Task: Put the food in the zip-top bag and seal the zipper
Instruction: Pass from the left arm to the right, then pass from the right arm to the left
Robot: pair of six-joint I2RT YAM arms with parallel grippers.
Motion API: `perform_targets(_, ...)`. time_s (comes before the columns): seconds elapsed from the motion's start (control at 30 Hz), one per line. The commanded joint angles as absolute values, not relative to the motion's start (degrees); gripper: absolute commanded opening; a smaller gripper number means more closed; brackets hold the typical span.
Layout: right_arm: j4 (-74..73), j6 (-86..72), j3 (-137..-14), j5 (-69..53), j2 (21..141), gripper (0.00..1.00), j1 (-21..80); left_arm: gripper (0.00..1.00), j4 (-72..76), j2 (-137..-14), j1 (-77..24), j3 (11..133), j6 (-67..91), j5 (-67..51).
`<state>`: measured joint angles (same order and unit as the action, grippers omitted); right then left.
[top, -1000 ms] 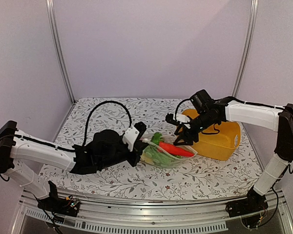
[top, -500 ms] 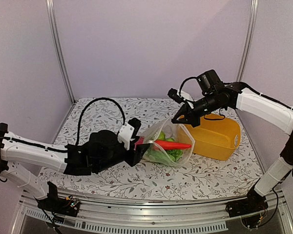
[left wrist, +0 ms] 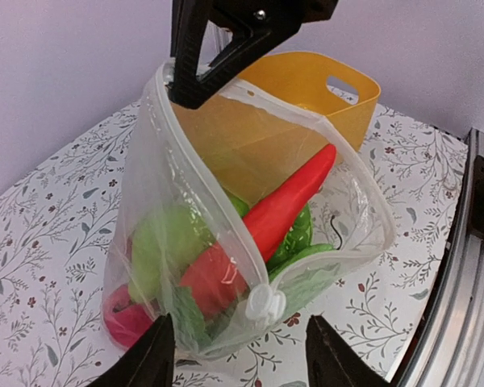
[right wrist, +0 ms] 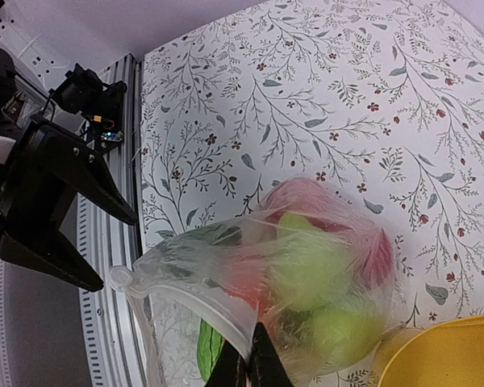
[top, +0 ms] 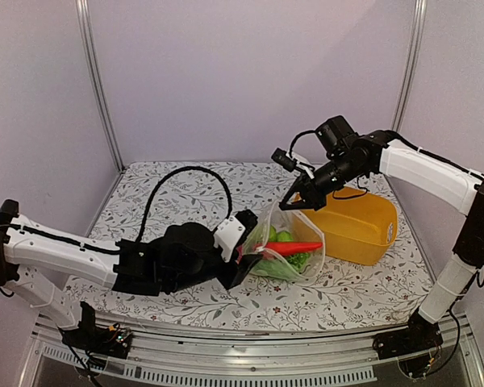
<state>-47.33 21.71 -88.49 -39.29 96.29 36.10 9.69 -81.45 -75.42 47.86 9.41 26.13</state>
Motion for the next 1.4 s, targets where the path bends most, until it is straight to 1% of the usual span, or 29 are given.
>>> perform_targets(0.0,-49.16,21.41,-89.14,-39.96,95.65,0.04,36.46,0.56,7.85,-79.21,-77.47,45.73,4.79,24.42)
perform_targets(0.2,-49.49,22.45,-87.99,-39.84,96.1,0.1,36.41,0.56,11.97,-76.62,-77.41,40.72,-0.42,27.06)
perform_targets(0.37,-49.64,23.06,-87.24,-39.42,97.1,0.11,36.47,0.55,14.5,-79.45,-76.06,40.45,-6.42,26.8)
perform_targets(0.5,-50.32,24.68,-86.18,-37.64,98.05,0.11,36.47,0.49,17.53,-83.01,-74.79,41.26,-8.94,27.4)
perform_targets(0.7,-49.94,25.82,-83.07,-37.0,98.31,0.1,36.47,0.4,27.81,-86.14,-73.29,39.65,-10.7,29.55)
perform_targets(0.77,-49.98,25.85,-82.57,-36.75,98.28,0.11,36.52,0.38,29.95,-86.95,-73.24,39.84,-11.33,29.68)
perform_targets(0.97,-50.36,26.18,-82.14,-36.21,98.26,0.1,36.42,0.32,32.03,-89.67,-73.27,40.96,-13.15,27.81)
perform_targets(1.07,-50.42,26.11,-81.85,-36.22,98.26,0.11,36.47,0.26,32.29,-90.54,-73.23,41.54,-13.55,27.51)
perform_targets(1.37,-50.74,25.49,-81.89,-36.7,98.7,0.11,36.47,0.22,33.84,-88.98,-73.46,40.79,-15.54,30.02)
